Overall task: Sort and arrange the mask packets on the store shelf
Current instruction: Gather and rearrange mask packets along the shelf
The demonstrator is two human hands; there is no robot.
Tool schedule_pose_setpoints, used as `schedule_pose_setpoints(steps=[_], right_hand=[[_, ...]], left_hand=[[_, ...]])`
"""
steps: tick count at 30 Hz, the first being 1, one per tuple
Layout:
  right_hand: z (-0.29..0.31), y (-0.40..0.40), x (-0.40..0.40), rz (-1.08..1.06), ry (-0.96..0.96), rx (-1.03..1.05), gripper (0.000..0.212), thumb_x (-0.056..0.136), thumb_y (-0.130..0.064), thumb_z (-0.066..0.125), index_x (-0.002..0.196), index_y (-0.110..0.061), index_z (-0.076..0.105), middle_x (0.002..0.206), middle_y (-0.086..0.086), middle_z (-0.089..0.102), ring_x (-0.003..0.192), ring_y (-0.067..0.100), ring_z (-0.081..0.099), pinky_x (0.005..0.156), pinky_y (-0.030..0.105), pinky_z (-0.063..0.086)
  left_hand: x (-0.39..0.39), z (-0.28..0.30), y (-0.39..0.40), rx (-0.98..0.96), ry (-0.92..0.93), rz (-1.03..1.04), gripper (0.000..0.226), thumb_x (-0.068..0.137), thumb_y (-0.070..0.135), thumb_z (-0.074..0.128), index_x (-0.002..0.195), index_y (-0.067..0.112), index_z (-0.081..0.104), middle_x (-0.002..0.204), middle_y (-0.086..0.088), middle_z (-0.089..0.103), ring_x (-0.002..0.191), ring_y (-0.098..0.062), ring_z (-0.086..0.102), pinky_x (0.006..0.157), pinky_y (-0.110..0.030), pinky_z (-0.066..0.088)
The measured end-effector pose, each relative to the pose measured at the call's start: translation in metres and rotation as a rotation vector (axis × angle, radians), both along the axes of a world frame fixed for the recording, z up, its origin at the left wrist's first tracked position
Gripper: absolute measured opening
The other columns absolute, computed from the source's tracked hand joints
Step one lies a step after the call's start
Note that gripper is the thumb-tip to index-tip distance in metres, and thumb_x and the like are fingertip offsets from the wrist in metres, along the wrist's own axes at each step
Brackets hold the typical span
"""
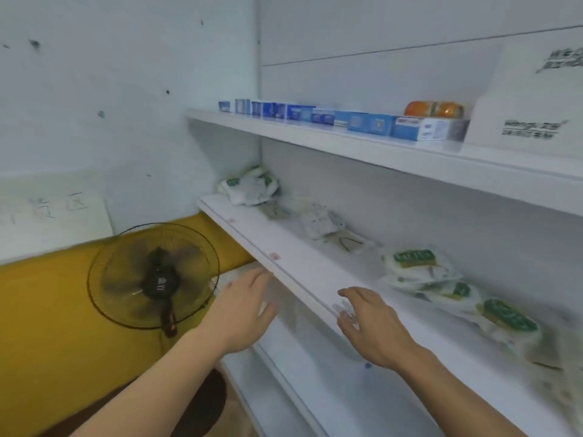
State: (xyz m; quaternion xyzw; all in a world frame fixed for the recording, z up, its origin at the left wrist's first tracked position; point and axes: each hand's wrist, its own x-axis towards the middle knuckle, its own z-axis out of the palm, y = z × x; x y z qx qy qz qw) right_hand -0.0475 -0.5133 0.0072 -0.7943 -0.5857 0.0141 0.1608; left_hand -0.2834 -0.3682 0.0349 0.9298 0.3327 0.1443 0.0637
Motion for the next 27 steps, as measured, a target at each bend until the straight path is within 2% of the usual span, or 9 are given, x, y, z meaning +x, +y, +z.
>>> schedule_pose_setpoints(steps=[8,15,19,23,27], right_hand=[[-0.01,0.204,0.017,0.071,0.073,-0.019,0.055,0.104,-0.042,0.046,0.154,-0.028,0.031,0.16,-0.008,0.031,0.149,0.014,0.024,0.119,0.037,0.028],[-0.015,0.334,0.039,0.089,0.125,-0.068,0.054,0.103,-0.04,0.047,0.154,-0.029,0.033,0.16,-0.007,0.031,0.148,0.014,0.025,0.119,0.039,0.029],[-0.017,0.378,0.052,0.06,0.142,-0.063,0.05,0.104,-0.039,0.048,0.152,-0.032,0.035,0.158,-0.011,0.032,0.147,0.012,0.028,0.119,0.036,0.029],[-0.03,0.417,0.064,0.015,0.216,-0.024,0.048,0.102,-0.039,0.051,0.148,-0.035,0.038,0.153,-0.015,0.037,0.14,0.008,0.036,0.115,0.027,0.032],[-0.042,0.463,0.067,-0.018,0.253,-0.019,0.049,0.101,-0.042,0.051,0.147,-0.036,0.037,0.148,-0.019,0.036,0.137,0.007,0.038,0.111,0.022,0.034]], left_hand=[[0.024,-0.015,0.192,-0.033,0.021,0.076,0.064,0.102,0.05,0.038,0.159,0.024,0.022,0.166,0.002,0.022,0.152,-0.015,0.023,0.122,-0.039,0.027],[0.059,-0.011,0.318,-0.095,0.003,0.061,0.062,0.105,0.046,0.04,0.159,0.021,0.024,0.167,0.002,0.019,0.155,-0.016,0.016,0.123,-0.037,0.025],[0.094,-0.026,0.381,-0.174,-0.018,0.041,0.059,0.106,0.042,0.042,0.157,0.017,0.028,0.163,0.001,0.028,0.149,-0.016,0.028,0.119,-0.035,0.031],[0.126,-0.049,0.43,-0.291,-0.002,0.003,0.06,0.105,0.042,0.042,0.157,0.018,0.026,0.161,0.0,0.029,0.144,-0.019,0.036,0.118,-0.034,0.031],[0.142,-0.063,0.484,-0.334,0.08,-0.023,0.052,0.103,0.039,0.044,0.151,0.022,0.038,0.149,0.001,0.042,0.125,-0.018,0.053,0.107,-0.032,0.043]])
